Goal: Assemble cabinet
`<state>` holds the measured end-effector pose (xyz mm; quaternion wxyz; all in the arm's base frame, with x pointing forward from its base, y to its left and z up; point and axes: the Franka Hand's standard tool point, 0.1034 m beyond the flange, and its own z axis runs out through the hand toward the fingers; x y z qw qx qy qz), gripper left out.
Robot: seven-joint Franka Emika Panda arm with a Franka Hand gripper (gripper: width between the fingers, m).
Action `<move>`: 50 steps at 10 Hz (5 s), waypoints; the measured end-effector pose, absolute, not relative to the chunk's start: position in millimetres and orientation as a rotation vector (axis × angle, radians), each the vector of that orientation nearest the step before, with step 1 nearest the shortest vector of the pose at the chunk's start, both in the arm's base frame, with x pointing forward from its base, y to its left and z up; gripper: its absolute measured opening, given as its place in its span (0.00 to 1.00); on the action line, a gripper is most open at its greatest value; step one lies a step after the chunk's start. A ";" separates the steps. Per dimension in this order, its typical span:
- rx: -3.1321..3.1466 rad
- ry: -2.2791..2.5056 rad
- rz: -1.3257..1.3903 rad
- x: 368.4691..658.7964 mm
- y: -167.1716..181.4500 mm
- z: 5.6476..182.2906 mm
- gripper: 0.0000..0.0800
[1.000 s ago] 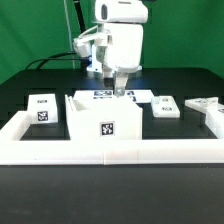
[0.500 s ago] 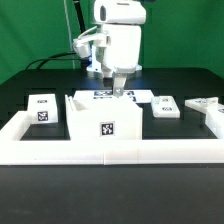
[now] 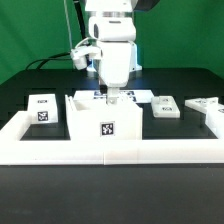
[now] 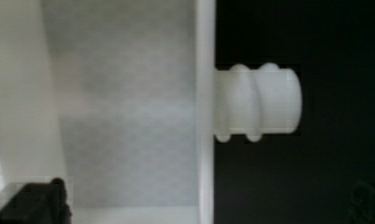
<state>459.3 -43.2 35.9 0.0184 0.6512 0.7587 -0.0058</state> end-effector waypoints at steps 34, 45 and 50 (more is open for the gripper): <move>2.239 2.181 0.012 521.2 103.3 20.2 0.04; 2.220 2.209 0.009 519.8 107.7 20.0 0.93; 2.202 2.168 0.013 520.7 105.0 68.4 1.00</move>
Offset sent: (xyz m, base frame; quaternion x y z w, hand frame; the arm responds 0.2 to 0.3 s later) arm 0.0114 0.0052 -0.0101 -0.0042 0.0085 -0.0197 0.9998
